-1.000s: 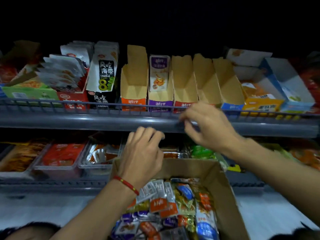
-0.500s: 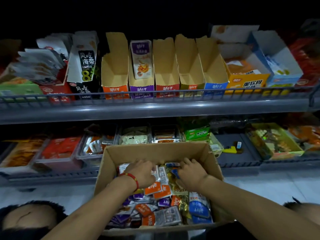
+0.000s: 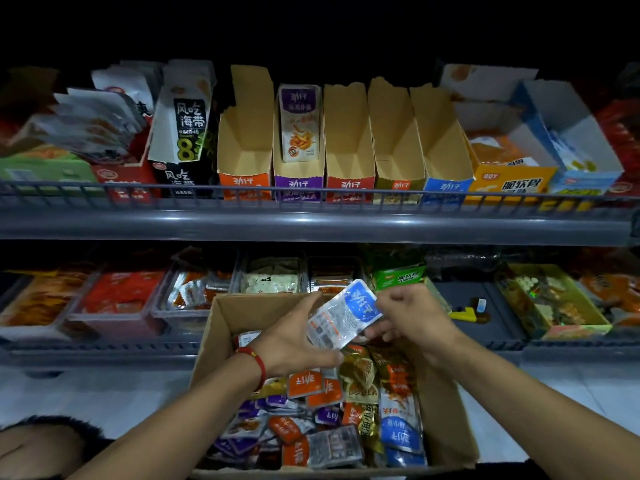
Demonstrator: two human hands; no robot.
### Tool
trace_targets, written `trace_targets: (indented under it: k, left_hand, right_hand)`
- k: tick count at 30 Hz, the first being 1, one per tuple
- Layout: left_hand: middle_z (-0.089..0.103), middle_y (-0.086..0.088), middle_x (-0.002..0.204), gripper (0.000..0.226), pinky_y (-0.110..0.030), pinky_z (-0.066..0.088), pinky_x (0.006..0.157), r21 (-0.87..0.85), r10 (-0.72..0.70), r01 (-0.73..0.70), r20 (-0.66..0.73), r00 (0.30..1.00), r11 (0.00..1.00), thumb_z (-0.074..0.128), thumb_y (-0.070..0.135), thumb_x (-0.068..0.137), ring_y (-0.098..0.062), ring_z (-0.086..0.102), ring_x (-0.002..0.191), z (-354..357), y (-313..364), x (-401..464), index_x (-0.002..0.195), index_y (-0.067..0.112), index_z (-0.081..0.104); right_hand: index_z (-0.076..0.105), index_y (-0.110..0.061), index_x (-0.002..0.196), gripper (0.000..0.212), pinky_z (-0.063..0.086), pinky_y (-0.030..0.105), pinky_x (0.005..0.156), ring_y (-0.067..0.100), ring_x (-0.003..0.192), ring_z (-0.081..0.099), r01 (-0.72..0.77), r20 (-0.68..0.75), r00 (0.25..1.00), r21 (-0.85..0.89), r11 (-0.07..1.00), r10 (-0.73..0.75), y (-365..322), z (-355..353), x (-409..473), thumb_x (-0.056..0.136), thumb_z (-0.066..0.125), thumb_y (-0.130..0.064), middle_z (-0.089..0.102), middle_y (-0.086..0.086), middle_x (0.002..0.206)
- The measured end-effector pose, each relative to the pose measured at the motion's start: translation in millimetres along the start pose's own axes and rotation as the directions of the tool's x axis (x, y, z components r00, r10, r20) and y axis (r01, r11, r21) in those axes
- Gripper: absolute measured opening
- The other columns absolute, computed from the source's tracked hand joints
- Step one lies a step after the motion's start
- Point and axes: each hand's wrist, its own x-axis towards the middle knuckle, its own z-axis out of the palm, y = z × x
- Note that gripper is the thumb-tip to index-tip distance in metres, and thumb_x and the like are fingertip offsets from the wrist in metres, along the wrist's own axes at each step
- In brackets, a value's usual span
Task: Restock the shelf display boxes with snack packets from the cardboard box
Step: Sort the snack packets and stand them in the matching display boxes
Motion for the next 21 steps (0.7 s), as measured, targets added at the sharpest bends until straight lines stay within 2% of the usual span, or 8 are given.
trace_targets:
  k: [3,6,8,9,12,14,17,21]
  left_hand:
    - [0.042,0.015,0.138,0.104,-0.027,0.051,0.100,0.100,0.168,-0.153,-0.161,0.973,0.983,0.086,0.043,0.071,-0.007,0.049,0.122,-2.4,5.9,-11.6,0.150,0.045,0.018]
    - [0.051,0.016,0.123,0.046,-0.012,0.050,0.084,0.191,0.352,-0.303,-0.330,0.876,0.934,0.073,0.024,0.089,0.000,0.054,0.110,-7.7,12.7,-20.2,0.124,0.042,0.049]
    - [0.061,0.016,0.109,0.014,-0.014,0.050,0.079,0.151,0.340,-0.305,-0.411,0.846,0.940,0.063,0.024,0.096,0.002,0.058,0.098,-15.3,20.4,-24.8,0.107,0.033,0.062]
    - [0.067,0.012,0.101,0.008,-0.021,0.055,0.077,0.058,0.301,-0.308,-0.437,0.847,0.950,0.060,0.027,0.098,-0.001,0.063,0.092,-19.0,23.9,-26.4,0.103,0.029,0.066]
    - [0.077,-0.003,0.093,0.015,-0.044,0.063,0.074,-0.417,0.047,-0.234,-0.412,0.910,0.878,0.059,0.024,0.100,-0.022,0.074,0.081,-29.2,35.9,-31.6,0.109,0.019,0.070]
    - [0.077,-0.008,0.099,0.019,-0.041,0.062,0.073,-0.624,-0.058,-0.168,-0.325,0.944,0.764,0.060,0.021,0.099,-0.031,0.075,0.083,-32.4,41.6,-34.2,0.114,0.013,0.069]
    - [0.077,-0.012,0.104,0.025,-0.032,0.063,0.071,-0.758,-0.108,-0.126,-0.251,0.962,0.640,0.063,0.020,0.095,-0.028,0.075,0.090,-35.8,46.0,-34.9,0.114,0.006,0.069]
    - [0.076,-0.014,0.106,0.041,-0.026,0.060,0.071,-0.850,-0.093,-0.109,-0.181,0.979,0.515,0.070,0.026,0.080,-0.022,0.074,0.097,-39.1,53.2,-34.5,0.111,-0.001,0.070]
  right_hand:
    - [0.064,0.000,0.113,0.017,0.051,0.032,0.058,0.026,0.069,0.075,-0.062,0.063,0.997,0.194,0.979,0.051,-6.4,-8.3,-10.2,0.103,0.056,-0.011,0.077,0.020,0.087]
    - [0.059,-0.011,0.121,0.019,0.054,0.034,0.067,0.027,0.073,0.074,-0.054,0.086,0.996,0.296,0.954,0.029,-13.6,-11.8,-17.0,0.103,0.055,-0.012,0.077,0.019,0.093]
    - [0.061,-0.011,0.125,0.023,0.055,0.036,0.074,0.031,0.083,0.074,-0.013,0.099,0.995,0.308,0.951,-0.018,-18.1,-13.9,-17.6,0.105,0.052,-0.020,0.077,0.018,0.098]
    - [0.063,-0.009,0.124,0.028,0.054,0.036,0.076,0.033,0.086,0.073,0.010,0.104,0.994,0.313,0.950,-0.045,-20.9,-15.1,-17.1,0.106,0.049,-0.026,0.077,0.019,0.100]
    - [0.068,-0.007,0.116,0.036,0.049,0.037,0.074,0.028,0.077,0.066,0.120,0.075,0.987,0.257,0.959,-0.144,-30.6,-17.5,-16.6,0.104,0.050,-0.036,0.076,0.014,0.093]
    - [0.074,-0.014,0.105,0.029,0.049,0.038,0.075,0.021,0.074,0.061,0.232,0.051,0.970,0.098,0.968,-0.237,-34.3,-17.2,-17.4,0.096,0.062,-0.039,0.071,0.002,0.079]
    - [0.074,-0.019,0.089,0.028,0.055,0.042,0.083,0.024,0.092,0.070,0.242,0.084,0.966,0.040,0.970,-0.244,-37.0,-16.1,-16.6,0.087,0.066,-0.046,0.075,0.001,0.089]
    - [0.071,-0.009,0.098,0.027,0.059,0.038,0.084,0.020,0.098,0.074,0.236,0.071,0.967,0.098,0.967,-0.243,-45.3,-16.5,-14.3,0.098,0.060,-0.034,0.078,0.004,0.098]
